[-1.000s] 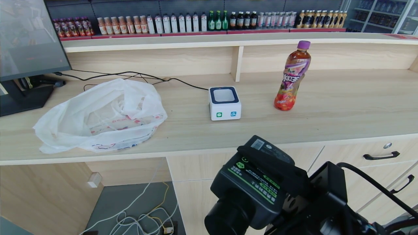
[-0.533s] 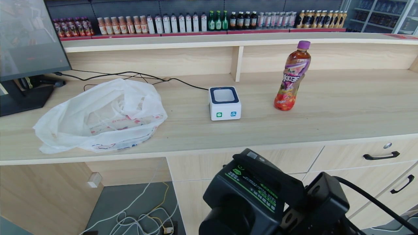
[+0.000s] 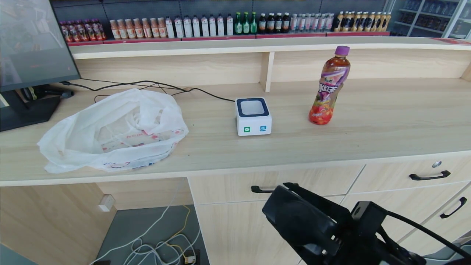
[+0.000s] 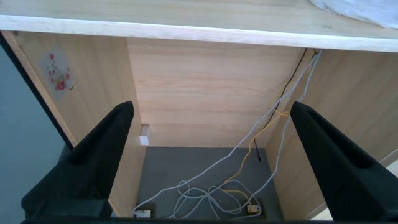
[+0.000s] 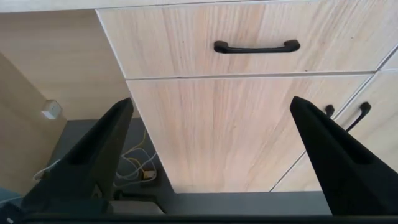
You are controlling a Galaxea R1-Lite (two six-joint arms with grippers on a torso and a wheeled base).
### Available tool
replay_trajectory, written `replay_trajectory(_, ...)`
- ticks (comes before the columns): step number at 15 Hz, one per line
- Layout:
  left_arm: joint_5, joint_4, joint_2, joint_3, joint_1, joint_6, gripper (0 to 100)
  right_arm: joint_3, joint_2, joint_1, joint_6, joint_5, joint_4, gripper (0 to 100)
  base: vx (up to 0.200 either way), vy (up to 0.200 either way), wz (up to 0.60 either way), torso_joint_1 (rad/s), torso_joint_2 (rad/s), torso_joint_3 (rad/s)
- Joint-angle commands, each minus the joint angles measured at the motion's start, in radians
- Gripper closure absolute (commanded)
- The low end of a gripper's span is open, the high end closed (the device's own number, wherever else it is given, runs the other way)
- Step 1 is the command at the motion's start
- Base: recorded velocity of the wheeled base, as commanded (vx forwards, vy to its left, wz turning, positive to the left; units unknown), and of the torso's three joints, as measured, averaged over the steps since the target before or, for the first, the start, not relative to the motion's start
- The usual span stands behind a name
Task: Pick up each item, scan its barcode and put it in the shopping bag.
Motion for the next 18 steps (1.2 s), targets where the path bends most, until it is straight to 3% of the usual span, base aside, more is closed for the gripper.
replay_trajectory(1,0.0,0.0,0.0,0.0,0.0,-0.001,0,0.0,-0.064,-0.009,0.005,0.002,0.001,0,0.0,0.0,0.0,0.0,0.0,0.0)
replay_trajectory(7,0.0,0.0,0.0,0.0,0.0,0.001,0,0.0,-0.066,-0.009,0.012,0.002,0.001,0,-0.167,0.0,0.0,0.005,0.0,0.002)
replay_trajectory(11,0.0,0.0,0.0,0.0,0.0,0.001,0,0.0,-0.066,-0.009,0.011,0.002,0.001,0,0.0,0.0,0.0,0.0,0.0,0.0)
replay_trajectory(18,0.0,0.002,0.0,0.0,0.0,0.002,0,0.0,-0.066,-0.009,0.006,0.002,0.001,0,0.0,-0.2,0.0,0.008,0.01,0.003)
